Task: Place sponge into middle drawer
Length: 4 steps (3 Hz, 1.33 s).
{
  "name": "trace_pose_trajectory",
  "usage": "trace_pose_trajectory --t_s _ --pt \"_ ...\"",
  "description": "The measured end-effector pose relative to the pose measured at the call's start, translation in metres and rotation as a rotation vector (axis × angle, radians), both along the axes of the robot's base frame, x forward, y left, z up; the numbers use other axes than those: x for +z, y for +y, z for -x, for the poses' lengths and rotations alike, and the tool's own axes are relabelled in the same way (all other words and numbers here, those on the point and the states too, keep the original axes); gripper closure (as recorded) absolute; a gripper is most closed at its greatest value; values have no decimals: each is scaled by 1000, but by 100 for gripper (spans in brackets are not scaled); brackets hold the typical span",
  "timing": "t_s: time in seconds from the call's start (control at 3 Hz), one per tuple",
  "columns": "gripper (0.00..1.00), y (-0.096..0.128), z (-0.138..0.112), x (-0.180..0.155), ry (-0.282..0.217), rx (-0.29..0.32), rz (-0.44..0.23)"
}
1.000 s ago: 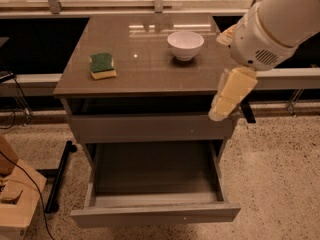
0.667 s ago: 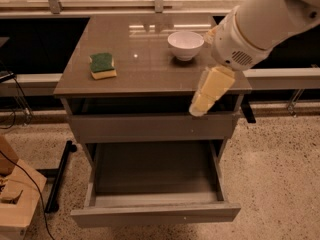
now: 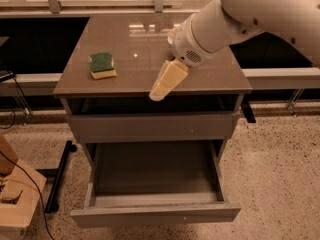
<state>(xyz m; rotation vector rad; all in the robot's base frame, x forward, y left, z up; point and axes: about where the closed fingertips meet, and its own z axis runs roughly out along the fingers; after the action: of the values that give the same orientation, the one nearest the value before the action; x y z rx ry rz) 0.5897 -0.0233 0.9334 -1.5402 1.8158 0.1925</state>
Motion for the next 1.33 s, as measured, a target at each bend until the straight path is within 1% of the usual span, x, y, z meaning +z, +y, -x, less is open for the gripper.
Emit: trace_pose_trajectory --t_s 0.67,1.0,1.33 --pt "0 1 -3 -5 5 2 -3" --pt "0 25 -27 -20 -16 37 -64" --pt "0 62 -63 -42 -34 72 -137"
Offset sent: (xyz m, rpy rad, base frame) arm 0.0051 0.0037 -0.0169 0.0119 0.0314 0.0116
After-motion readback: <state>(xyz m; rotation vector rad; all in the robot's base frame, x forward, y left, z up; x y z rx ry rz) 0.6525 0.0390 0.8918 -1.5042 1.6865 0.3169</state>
